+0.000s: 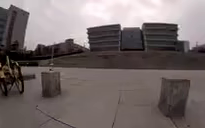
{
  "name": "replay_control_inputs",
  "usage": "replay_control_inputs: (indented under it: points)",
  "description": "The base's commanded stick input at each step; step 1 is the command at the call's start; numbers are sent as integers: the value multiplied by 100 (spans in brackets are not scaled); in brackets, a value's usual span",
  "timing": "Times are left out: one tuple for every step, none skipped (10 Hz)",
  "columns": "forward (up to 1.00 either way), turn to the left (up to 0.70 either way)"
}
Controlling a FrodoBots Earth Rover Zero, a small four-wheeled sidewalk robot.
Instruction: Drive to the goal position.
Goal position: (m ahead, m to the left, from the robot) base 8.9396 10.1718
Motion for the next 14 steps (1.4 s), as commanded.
replay_control_inputs:
  points:
    - [100, 0]
    - [100, 0]
    - [100, 0]
    - [100, 0]
    - [100, 0]
    - [100, 0]
    - [100, 0]
    - [100, 0]
    - [100, 0]
    - [100, 0]
    - [100, 19]
    - [100, 27]
    - [100, 27]
    - [100, 27]
